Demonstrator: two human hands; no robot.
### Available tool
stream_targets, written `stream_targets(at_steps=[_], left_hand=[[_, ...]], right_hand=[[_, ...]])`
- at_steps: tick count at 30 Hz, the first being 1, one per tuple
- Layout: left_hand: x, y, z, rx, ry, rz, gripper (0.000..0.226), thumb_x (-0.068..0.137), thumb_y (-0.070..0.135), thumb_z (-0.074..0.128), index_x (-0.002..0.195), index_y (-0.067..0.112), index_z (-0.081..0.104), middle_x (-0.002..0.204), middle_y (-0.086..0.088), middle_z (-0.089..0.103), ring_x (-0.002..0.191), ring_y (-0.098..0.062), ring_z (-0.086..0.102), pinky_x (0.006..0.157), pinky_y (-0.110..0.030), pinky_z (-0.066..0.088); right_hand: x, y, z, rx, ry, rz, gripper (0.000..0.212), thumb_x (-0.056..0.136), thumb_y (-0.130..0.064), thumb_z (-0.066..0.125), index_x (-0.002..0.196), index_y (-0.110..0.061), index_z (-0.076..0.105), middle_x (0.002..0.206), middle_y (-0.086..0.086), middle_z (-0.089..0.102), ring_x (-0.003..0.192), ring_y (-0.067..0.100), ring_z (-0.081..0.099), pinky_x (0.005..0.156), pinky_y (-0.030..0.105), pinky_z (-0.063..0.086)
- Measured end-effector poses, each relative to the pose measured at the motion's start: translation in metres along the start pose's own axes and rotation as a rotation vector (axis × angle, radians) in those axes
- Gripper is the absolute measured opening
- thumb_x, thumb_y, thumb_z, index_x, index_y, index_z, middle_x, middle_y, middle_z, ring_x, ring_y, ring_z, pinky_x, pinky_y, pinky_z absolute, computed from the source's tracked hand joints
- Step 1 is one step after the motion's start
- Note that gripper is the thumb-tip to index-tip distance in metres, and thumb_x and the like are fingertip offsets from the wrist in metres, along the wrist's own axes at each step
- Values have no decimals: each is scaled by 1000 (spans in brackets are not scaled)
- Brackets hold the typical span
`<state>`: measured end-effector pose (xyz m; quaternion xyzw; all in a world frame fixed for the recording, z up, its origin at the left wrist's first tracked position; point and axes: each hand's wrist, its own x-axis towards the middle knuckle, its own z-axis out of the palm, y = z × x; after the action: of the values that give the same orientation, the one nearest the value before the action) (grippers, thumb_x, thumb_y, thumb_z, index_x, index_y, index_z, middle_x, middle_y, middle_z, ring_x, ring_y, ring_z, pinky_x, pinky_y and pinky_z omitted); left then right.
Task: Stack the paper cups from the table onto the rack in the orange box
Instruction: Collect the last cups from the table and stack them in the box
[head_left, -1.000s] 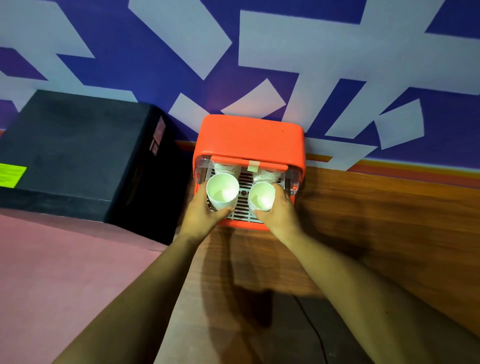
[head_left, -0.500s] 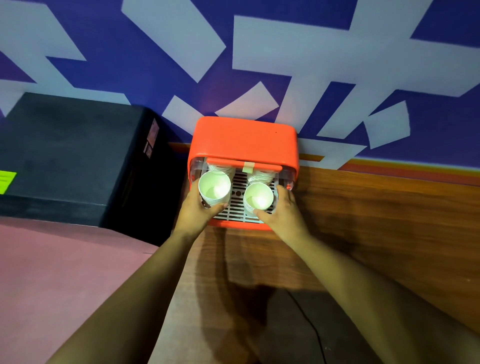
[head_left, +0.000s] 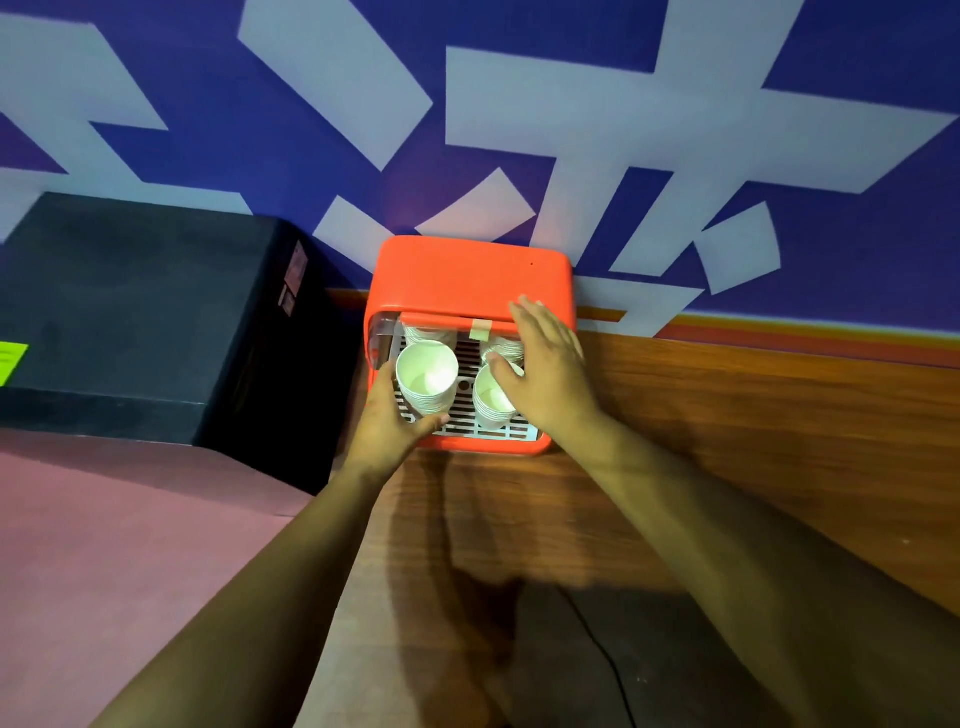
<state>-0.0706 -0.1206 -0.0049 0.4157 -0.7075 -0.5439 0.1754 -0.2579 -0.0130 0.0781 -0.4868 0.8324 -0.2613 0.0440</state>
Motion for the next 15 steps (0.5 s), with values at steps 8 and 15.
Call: stream_targets(at_steps=[8, 15], left_hand=[[-25, 20, -37, 42, 176, 37, 57, 90, 45, 68, 139, 26, 45, 134, 1, 47, 117, -8, 55, 105, -42, 49], [-28, 37, -43, 199, 35, 198, 89, 82, 32, 82, 155, 31, 32, 159, 2, 25, 147, -8, 24, 118, -27, 25]], right_hand=[[-26, -2, 7, -52, -53, -39, 61, 91, -39, 51, 145, -12, 45, 156, 4, 38, 148, 20, 26, 122, 44, 19], [-79, -9, 17, -26, -34, -55, 59, 90, -28, 62, 143, -7, 46, 154, 6, 40, 147, 18, 26, 119, 19, 7]])
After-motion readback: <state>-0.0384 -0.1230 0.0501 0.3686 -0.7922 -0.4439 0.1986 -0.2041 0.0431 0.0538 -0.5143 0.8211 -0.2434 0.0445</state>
